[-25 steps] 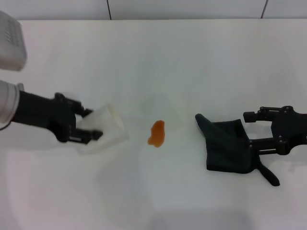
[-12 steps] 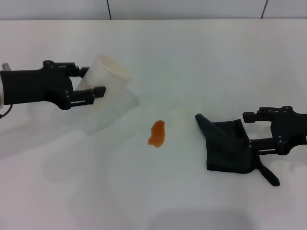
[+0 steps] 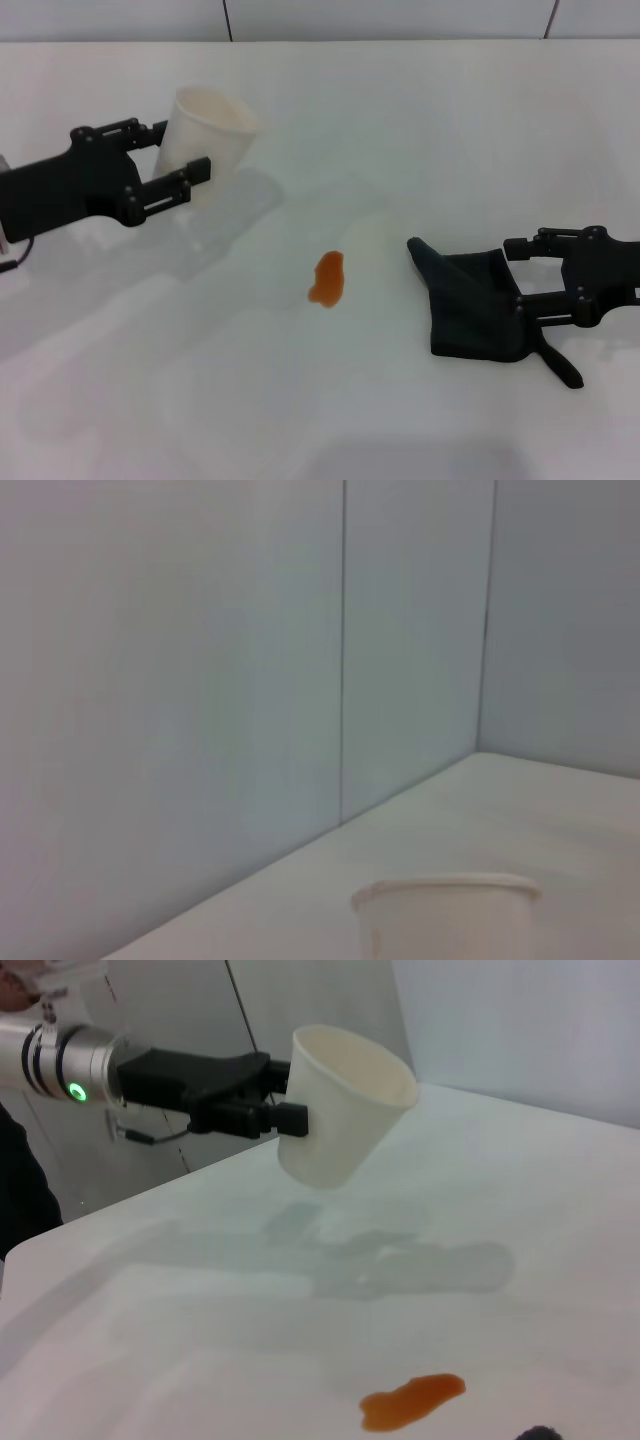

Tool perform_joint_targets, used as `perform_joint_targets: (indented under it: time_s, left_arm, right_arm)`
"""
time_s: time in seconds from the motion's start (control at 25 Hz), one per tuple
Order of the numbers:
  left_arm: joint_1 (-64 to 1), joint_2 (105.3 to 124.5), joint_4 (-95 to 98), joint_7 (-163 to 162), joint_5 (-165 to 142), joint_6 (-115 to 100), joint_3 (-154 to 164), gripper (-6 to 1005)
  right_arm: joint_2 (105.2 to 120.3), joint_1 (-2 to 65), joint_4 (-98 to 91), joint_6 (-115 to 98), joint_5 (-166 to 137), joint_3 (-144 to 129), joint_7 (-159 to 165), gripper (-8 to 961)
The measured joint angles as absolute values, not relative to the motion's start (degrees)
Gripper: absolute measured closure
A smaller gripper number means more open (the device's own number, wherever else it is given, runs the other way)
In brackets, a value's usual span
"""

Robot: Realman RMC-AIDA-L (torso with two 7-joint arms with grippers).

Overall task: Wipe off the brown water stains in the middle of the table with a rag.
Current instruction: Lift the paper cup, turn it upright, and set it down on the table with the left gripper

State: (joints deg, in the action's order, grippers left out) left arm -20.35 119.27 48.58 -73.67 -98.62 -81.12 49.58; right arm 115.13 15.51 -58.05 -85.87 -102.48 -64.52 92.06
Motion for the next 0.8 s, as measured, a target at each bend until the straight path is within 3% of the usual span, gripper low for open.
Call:
perform_joint_targets:
  time_s: [0.8]
  left_arm:
    - [-17.33, 119.46, 33.01, -54.13, -89.83, -80.67, 49.31, 396]
  right_arm:
    - [115.13, 16.63, -57.72, -82.88, -103.75, -66.89, 91.48, 123]
